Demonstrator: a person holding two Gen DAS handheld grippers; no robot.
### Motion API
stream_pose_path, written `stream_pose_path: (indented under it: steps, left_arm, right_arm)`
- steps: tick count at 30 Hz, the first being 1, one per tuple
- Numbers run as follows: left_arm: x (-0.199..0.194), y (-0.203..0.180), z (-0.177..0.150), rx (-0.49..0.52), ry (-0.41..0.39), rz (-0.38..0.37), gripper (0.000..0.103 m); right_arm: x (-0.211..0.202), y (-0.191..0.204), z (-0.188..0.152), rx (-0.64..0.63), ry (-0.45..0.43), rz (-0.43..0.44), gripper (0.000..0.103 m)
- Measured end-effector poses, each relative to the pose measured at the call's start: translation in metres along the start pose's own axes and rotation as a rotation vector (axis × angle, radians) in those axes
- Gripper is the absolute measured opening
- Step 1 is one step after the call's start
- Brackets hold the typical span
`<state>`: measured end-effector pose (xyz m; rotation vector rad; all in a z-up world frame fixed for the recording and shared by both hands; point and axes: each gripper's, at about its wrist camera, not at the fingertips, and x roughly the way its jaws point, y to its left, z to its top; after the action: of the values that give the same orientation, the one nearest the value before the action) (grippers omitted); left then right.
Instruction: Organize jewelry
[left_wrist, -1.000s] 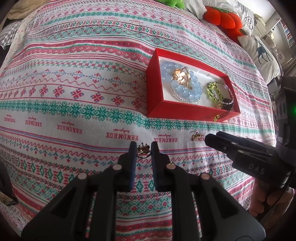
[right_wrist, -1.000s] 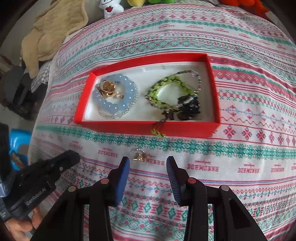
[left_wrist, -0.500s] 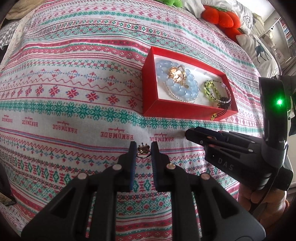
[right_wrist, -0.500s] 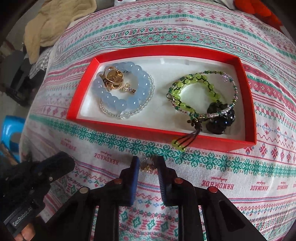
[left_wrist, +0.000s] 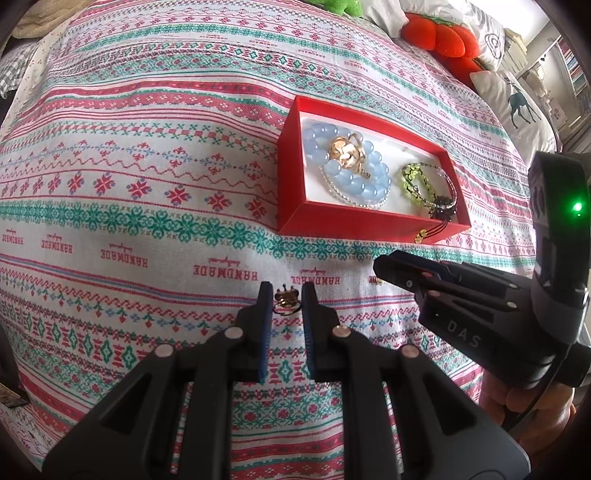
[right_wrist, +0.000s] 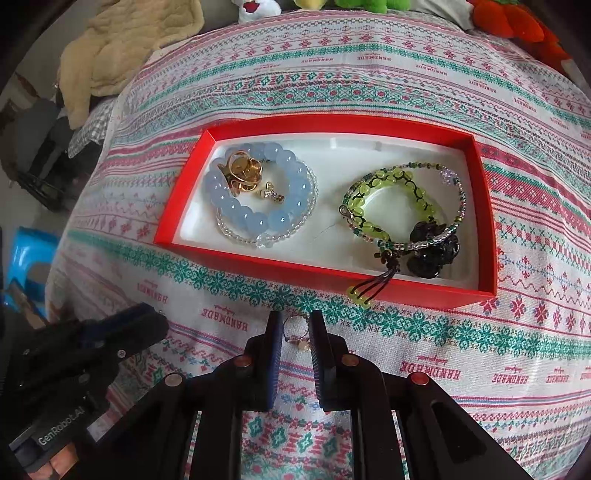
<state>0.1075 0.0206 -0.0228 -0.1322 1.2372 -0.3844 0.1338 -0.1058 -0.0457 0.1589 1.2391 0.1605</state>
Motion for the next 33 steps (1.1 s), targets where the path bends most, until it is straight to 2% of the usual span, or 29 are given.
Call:
stream_pose_path:
  steps: [10,19,28,33]
  left_arm:
    - [0.001,-0.01,0.002,0.009,-0.011,-0.007,0.017]
    - [-0.009,-0.019,0.007,0.033,-0.053,-0.015,0.017]
    - [-0.024,-0.029,0.018,0.047,-0.154,-0.074,0.017]
    - [-0.018,-0.037,0.026,0.076,-0.191,-0.074,0.017]
  right_arm:
    - [-0.021,-0.011,-0.006,0.005,-0.022,0.02,0.015]
    - [-0.045,-0.019,-0.009,0.024,-0.066,0.05,0.015]
    - [-0.068,-0.032,-0.007,0.069,-0.147,0.07,0.015]
    - [-0.068,-0.037,0.0,0.09,-0.168,0.069,0.015]
